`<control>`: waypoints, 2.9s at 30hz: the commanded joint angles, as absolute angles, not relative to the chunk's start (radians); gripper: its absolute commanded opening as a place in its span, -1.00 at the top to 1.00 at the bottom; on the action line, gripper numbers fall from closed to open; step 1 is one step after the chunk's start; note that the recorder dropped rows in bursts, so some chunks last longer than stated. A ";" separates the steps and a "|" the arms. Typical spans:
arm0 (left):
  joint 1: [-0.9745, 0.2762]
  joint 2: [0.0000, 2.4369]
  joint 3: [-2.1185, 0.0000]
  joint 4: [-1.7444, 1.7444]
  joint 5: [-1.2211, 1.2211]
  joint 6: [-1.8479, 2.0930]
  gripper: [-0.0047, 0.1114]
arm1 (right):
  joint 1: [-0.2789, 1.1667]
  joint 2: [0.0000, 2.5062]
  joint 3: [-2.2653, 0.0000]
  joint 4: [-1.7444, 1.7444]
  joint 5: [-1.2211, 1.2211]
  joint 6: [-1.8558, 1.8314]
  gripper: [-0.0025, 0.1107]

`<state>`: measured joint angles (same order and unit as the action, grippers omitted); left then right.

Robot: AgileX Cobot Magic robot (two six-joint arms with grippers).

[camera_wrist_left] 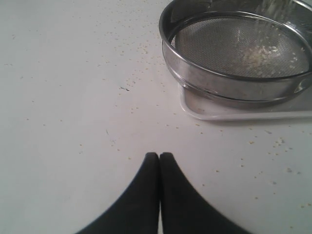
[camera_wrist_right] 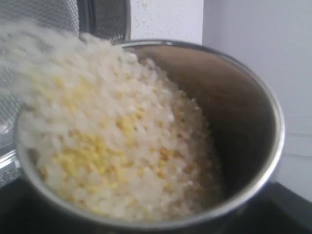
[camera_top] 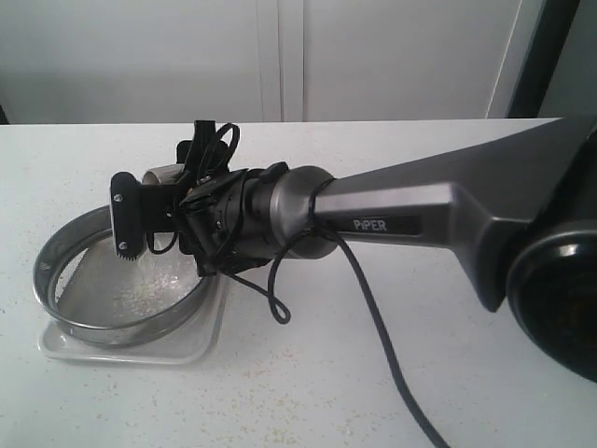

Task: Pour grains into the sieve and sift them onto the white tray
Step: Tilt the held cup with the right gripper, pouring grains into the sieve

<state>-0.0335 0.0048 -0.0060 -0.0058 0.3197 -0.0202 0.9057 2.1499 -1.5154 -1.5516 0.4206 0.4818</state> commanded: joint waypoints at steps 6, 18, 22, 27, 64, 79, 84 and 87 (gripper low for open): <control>-0.032 0.000 0.000 -0.015 0.333 -0.022 0.92 | 0.931 2.165 -1.575 -1.562 0.510 0.487 0.96; -0.032 0.000 0.000 -0.015 0.333 -0.022 0.92 | 0.934 2.188 -1.574 -1.590 0.542 0.441 0.96; -0.032 0.000 0.000 -0.015 0.333 -0.022 0.92 | 0.934 2.188 -1.574 -1.591 0.546 0.399 0.96; -0.032 0.000 0.000 -0.015 0.333 -0.022 0.92 | 0.934 2.188 -1.574 -1.591 0.532 0.393 0.96; -0.032 0.000 0.000 -0.015 0.333 -0.022 0.92 | 0.959 2.188 -1.574 -1.721 0.600 0.075 0.96; -0.032 0.000 0.000 -0.015 0.333 -0.022 0.92 | 0.980 2.188 -1.574 -1.744 0.602 -0.016 0.96; -0.032 0.000 0.000 -0.015 0.333 -0.022 0.92 | 0.985 2.188 -1.572 -1.744 0.599 -0.022 0.96; -0.032 0.000 0.000 -0.015 0.333 -0.022 0.92 | 0.988 2.188 -1.577 -1.744 0.632 -0.044 0.96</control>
<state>-0.0335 0.0048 -0.0060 -0.0058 0.3197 -0.0202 0.9782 2.1963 -1.5638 -1.7283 0.5960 -0.0207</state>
